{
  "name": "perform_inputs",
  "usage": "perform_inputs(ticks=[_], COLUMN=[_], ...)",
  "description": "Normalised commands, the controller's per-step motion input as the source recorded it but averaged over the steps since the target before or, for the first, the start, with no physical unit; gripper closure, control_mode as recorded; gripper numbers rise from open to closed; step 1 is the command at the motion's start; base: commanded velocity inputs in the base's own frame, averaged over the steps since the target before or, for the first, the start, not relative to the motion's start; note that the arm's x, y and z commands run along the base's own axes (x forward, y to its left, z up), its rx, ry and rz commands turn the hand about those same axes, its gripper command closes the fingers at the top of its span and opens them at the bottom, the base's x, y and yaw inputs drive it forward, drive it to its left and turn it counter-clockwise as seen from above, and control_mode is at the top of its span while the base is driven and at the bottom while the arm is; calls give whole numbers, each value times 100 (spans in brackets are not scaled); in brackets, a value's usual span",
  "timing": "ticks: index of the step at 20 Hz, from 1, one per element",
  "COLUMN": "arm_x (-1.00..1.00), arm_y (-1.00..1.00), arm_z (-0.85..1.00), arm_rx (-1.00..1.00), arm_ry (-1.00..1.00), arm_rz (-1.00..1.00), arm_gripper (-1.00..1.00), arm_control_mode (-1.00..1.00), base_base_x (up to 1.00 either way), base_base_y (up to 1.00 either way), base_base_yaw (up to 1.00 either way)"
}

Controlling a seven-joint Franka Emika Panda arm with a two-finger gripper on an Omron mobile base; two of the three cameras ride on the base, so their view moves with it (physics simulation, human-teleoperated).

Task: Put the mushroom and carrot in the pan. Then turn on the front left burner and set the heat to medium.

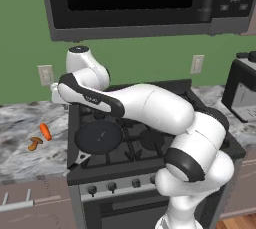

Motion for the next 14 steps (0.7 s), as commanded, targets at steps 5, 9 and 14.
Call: perform_inputs(ticks=[5,9,14], arm_x=[0,0,0], arm_y=[0,2,12], arm_z=[-2,0,0], arm_rx=[1,0,-5], arm_ry=[0,0,7], arm_rz=[15,16,18], arm_gripper=[-100,-100,-100], arm_control_mode=[-100,-100,-100], base_base_x=[0,0,0], base_base_y=[0,0,0], base_base_yaw=[0,0,0])
